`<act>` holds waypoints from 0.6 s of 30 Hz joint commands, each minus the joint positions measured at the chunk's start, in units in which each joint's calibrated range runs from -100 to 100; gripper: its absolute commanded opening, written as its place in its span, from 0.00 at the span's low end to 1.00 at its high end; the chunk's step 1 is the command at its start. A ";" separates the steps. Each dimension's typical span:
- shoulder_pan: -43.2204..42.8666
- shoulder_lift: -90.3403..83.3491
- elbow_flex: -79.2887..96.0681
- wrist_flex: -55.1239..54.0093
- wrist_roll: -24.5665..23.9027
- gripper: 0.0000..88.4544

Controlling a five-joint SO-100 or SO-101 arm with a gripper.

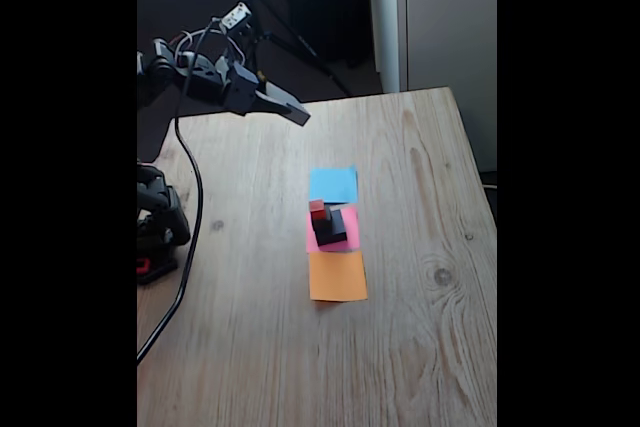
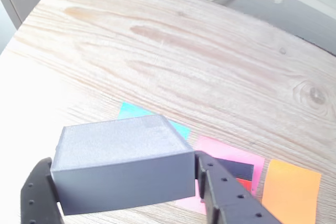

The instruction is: Tower of hanoi

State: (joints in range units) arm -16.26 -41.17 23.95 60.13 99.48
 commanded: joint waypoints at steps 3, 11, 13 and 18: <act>-1.92 -2.51 18.42 -17.51 0.52 0.25; -3.50 2.26 33.51 -42.04 0.52 0.26; -3.75 3.85 35.51 -46.81 0.52 0.26; -3.59 9.83 37.96 -57.34 0.52 0.26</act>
State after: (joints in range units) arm -19.46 -32.96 61.76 9.69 99.48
